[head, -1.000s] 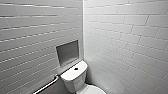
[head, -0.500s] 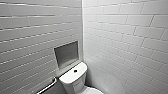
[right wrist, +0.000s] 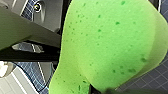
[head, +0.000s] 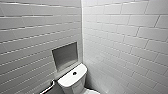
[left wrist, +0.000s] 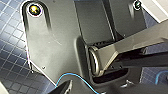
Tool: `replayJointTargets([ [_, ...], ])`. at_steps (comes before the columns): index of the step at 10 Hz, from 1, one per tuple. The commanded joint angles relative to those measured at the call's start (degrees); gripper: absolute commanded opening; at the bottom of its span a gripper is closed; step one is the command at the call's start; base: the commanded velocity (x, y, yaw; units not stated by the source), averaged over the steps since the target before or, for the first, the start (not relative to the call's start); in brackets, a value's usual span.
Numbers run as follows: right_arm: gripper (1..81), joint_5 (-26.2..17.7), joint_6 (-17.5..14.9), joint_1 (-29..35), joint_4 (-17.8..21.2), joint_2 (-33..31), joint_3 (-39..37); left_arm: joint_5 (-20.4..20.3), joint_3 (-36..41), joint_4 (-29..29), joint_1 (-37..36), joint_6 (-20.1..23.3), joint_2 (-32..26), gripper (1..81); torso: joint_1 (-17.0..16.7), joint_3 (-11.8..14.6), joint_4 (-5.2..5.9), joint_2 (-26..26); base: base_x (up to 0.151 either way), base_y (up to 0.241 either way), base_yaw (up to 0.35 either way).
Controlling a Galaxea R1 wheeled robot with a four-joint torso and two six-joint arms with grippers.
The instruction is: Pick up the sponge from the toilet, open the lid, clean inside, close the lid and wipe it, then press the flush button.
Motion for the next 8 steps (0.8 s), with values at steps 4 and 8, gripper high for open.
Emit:
replayJointTargets([
  [4, 1.0, -2.7, -0.2, 0.5, 0.8, -8.2, 11.0, 3.0, 0.6, -0.2, -1.9, 0.0, -0.1, 81.1, 0.0, 0.0, 0.0, 0.0, 0.083, 0.0, 0.0],
  [8, 1.0, -2.8, -0.2, 0.5, 0.7, -8.3, 11.2, 3.0, 0.6, -0.2, -1.9, -0.1, -0.3, 81.1, 0.0, 0.0, 0.0, 0.0, 0.019, 0.0, 0.0],
])
